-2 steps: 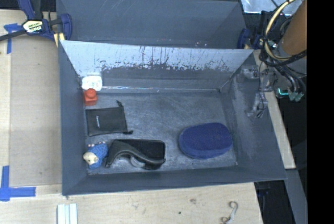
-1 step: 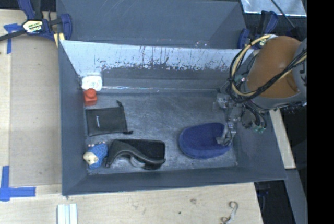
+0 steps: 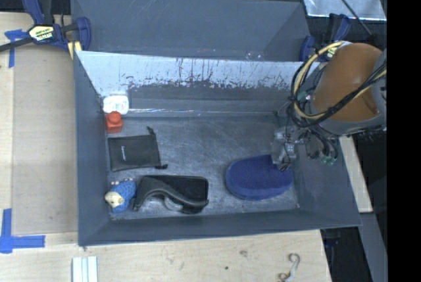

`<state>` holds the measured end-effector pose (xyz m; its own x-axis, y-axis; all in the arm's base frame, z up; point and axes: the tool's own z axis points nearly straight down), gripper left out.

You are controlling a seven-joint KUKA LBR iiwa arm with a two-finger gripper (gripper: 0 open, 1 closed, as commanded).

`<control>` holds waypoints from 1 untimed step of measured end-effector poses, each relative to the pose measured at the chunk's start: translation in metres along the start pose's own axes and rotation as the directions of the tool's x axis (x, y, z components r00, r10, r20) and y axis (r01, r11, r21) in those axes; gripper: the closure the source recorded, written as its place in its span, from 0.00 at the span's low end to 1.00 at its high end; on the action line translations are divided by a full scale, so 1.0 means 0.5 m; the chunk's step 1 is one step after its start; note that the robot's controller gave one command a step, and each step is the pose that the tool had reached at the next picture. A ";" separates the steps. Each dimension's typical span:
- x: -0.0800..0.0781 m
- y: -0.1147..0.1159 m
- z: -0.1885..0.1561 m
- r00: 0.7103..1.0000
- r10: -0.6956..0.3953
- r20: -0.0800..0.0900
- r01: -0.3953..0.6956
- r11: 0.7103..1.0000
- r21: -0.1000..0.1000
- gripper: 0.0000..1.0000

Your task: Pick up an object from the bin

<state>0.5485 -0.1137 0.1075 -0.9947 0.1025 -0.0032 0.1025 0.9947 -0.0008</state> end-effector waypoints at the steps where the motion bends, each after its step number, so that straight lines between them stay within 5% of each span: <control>1: 0.000 0.000 0.000 1.000 0.000 0.000 0.000 1.000 0.000 0.00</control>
Offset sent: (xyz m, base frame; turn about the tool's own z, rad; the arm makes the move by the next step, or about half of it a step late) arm 0.0000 0.0000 0.0000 0.0000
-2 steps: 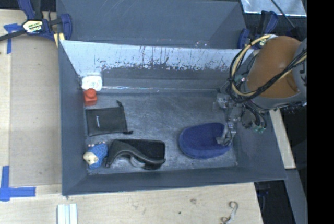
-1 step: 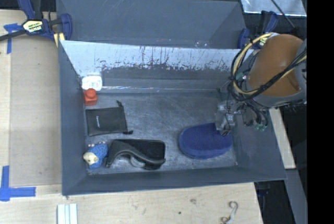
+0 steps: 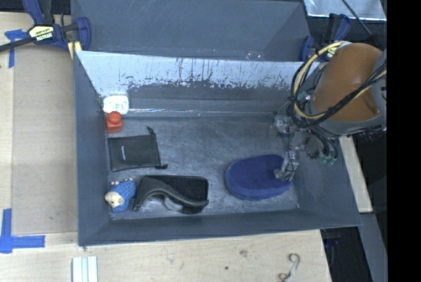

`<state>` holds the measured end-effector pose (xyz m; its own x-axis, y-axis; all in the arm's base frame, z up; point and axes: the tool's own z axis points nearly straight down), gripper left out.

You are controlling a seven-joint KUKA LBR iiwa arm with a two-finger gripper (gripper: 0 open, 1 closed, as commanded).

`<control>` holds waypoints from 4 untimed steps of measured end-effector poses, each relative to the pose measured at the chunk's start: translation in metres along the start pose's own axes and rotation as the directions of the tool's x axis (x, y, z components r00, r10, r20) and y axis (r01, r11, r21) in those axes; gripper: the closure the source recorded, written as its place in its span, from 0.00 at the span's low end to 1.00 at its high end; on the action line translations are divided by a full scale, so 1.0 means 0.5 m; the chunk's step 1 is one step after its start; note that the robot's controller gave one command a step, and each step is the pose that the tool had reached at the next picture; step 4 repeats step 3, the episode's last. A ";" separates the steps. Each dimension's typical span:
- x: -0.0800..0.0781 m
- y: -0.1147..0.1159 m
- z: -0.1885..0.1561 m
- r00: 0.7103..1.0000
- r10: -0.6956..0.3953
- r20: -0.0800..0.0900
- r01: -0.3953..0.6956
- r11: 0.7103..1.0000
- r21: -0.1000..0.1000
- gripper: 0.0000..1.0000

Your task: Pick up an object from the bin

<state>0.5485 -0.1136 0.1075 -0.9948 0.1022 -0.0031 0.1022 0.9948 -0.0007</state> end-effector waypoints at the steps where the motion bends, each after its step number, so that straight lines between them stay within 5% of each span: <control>1: 0.100 0.019 0.075 0.985 -0.174 -0.002 0.174 0.985 -0.001 0.00; 2: 0.092 0.019 0.068 0.984 -0.175 0.009 0.175 0.984 0.002 1.00; 3: 0.072 0.014 -0.293 0.982 -0.191 0.010 0.191 0.982 0.003 1.00; 4: 0.072 0.014 -0.293 0.982 -0.191 0.010 0.191 0.982 0.003 1.00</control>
Offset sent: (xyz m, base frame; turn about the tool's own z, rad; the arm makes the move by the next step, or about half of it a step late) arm -0.0490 0.0146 -0.0375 -0.1754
